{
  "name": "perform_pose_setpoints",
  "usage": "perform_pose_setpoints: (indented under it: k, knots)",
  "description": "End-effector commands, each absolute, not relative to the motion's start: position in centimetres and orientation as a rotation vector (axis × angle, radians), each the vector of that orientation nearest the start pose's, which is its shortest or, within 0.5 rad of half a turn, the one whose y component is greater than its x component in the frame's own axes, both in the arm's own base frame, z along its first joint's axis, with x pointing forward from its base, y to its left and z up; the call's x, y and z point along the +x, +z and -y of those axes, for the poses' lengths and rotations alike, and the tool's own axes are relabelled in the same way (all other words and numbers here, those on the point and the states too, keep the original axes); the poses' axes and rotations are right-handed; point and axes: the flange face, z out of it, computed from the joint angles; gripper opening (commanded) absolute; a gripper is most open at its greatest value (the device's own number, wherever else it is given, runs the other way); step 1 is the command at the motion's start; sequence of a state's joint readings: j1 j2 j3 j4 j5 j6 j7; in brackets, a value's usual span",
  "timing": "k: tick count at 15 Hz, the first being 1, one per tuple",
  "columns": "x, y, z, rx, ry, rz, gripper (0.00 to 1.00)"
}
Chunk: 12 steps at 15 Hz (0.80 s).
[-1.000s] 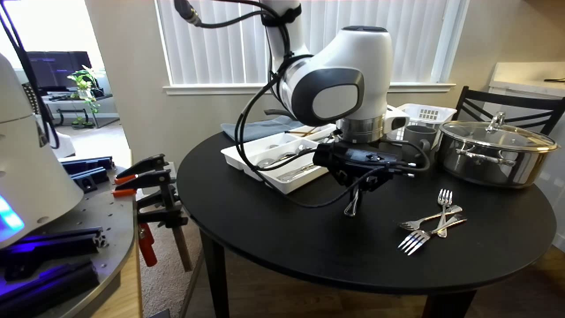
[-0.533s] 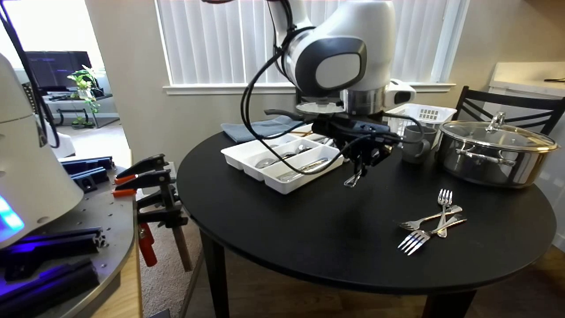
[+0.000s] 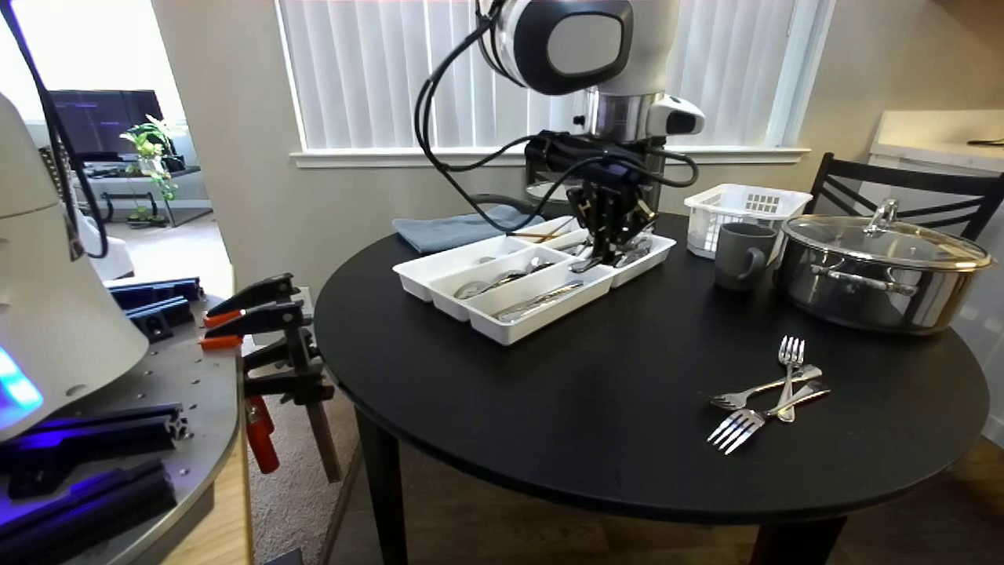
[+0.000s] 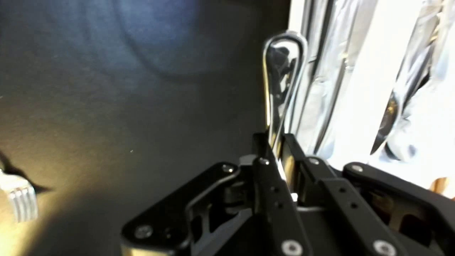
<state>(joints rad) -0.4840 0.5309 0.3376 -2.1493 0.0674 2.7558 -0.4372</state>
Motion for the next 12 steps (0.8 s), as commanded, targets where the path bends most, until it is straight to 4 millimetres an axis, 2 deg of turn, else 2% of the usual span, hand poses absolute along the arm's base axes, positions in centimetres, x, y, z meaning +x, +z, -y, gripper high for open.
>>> perform_pose_setpoints:
  k: [1, 5, 9, 10, 11, 12]
  knots:
    - [55.4, 17.7, 5.9, -2.924, -0.049, 0.201, 0.03]
    - [54.3, 16.5, 4.3, -2.92, 0.144, 0.202, 0.03]
    - [54.0, 15.7, 4.2, -2.946, 0.227, 0.209, 0.03]
    - [54.0, 15.6, 4.4, -2.959, 0.211, 0.263, 0.08]
    - [54.0, 15.6, 4.5, -2.962, 0.208, 0.294, 0.38]
    - [54.1, 15.7, 4.6, -2.96, 0.184, 0.323, 0.4]
